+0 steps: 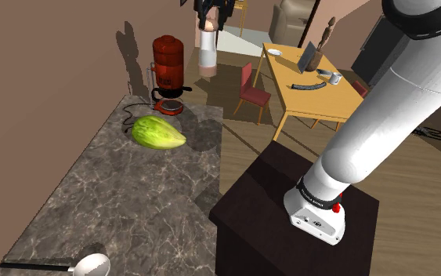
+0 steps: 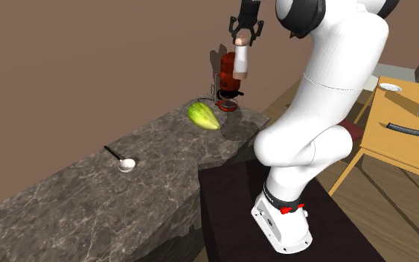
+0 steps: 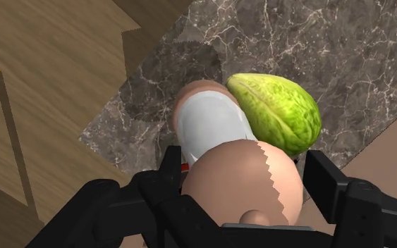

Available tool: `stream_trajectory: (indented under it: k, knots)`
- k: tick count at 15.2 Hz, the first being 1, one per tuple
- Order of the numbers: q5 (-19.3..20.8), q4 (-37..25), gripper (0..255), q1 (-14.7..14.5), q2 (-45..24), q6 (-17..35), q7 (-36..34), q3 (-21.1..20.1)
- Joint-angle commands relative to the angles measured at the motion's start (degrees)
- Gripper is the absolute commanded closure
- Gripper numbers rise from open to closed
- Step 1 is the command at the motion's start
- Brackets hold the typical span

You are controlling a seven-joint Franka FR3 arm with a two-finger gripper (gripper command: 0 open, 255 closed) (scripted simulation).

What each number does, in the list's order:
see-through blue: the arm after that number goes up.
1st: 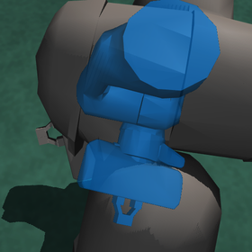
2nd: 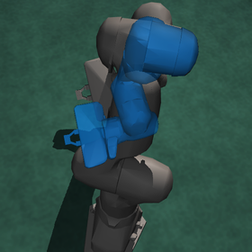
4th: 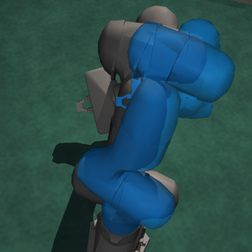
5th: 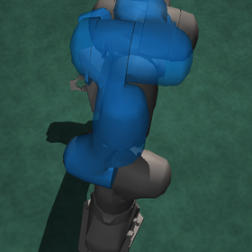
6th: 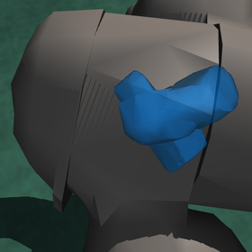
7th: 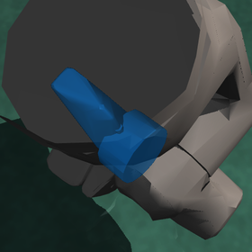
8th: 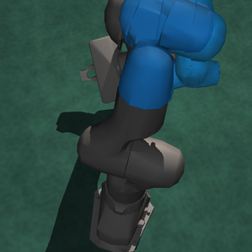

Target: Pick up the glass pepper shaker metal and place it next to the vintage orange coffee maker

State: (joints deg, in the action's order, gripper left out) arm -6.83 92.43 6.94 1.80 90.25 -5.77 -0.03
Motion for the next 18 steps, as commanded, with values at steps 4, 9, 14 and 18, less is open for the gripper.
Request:
stream_trajectory:
  k: [4, 9, 14, 18]
  knots:
    - [-0.02, 4.8, 255, -0.04, 0.89, 3.94, 0.38, -0.05]
    - [-0.08, 9.21, 255, -0.07, 1.36, 7.86, 0.78, -0.1]
    - [-0.16, 13.21, 255, -0.11, 1.5, 11.71, 1.18, -0.14]
    - [-0.26, 16.15, 255, -0.14, 1.38, 14.74, 1.5, -0.17]
